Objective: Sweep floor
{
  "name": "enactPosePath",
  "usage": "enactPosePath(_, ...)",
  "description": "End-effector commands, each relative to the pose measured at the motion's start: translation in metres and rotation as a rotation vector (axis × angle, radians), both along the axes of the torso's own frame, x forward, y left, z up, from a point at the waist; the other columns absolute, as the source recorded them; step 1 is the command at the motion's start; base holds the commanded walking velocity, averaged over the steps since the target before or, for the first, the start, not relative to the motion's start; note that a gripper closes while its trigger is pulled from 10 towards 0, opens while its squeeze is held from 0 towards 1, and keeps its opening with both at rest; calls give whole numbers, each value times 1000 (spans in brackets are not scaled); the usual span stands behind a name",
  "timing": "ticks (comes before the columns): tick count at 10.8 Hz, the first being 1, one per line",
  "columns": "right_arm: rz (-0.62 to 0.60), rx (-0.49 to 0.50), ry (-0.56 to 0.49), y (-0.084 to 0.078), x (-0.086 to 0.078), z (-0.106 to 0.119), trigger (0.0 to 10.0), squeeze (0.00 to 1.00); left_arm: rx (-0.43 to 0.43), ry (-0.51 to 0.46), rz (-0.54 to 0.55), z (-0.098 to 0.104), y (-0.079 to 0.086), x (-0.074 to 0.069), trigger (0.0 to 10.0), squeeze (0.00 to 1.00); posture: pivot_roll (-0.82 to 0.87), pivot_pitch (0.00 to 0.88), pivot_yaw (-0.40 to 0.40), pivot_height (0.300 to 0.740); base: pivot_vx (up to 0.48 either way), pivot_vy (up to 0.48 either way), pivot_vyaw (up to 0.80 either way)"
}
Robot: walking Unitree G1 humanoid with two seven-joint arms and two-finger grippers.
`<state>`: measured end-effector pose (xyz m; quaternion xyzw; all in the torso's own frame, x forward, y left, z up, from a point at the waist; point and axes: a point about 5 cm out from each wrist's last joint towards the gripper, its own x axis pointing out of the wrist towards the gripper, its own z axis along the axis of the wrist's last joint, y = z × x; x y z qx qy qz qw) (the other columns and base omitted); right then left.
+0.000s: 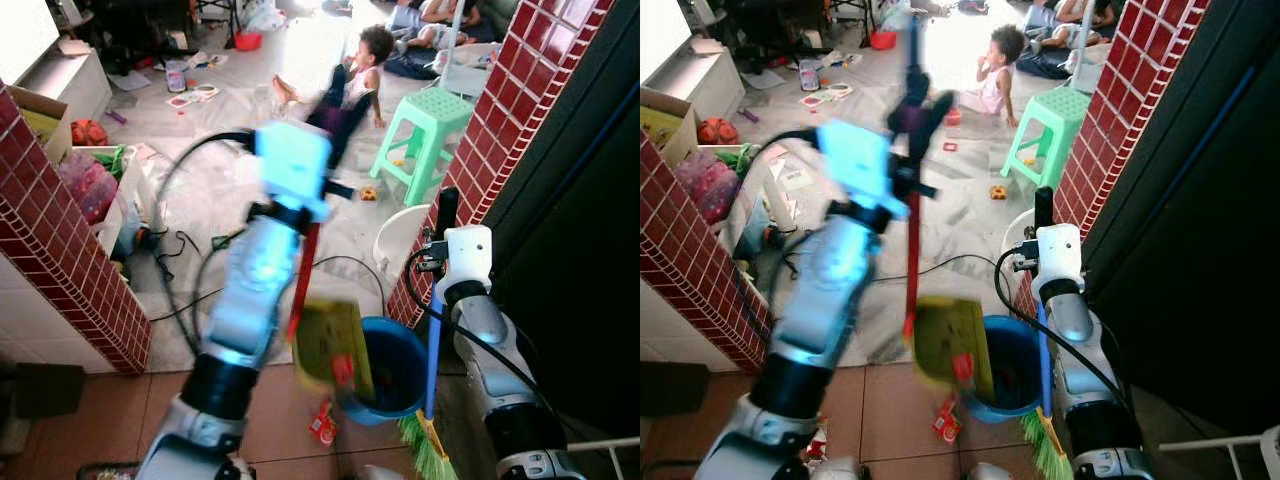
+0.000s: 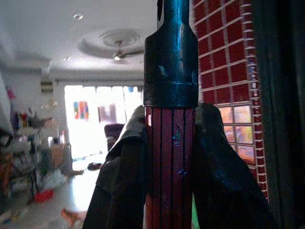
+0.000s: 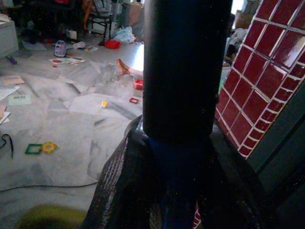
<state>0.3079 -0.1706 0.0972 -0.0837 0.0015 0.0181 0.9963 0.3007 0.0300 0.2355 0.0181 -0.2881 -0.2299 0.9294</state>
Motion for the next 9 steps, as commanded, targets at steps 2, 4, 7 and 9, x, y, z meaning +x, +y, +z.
enactPosePath(2, -13, 15, -9, 0, 0, 0, 10000, 0, 28, -188, -125, 28, -36, -13, 10000, 0, 0, 0, -4, 740, 0, 0, 0)
enactPosePath(4, -25, 20, -10, 1, -1, -1, 10000, 0, 21, -260, -250, 43, -62, -22, 10000, 0, -4, 0, 9, 740, 0, 0, 0)
enactPosePath(7, -38, 18, -15, 0, -2, -2, 10000, 0, 245, -292, -697, 15, -105, -65, 10000, 0, -8, 0, 12, 740, 0, 0, 0)
enactPosePath(9, -39, 11, -16, -3, -1, -1, 10000, 0, 237, -273, -707, 16, -104, -60, 10000, 0, -6, 0, 0, 740, 0, 0, 0)
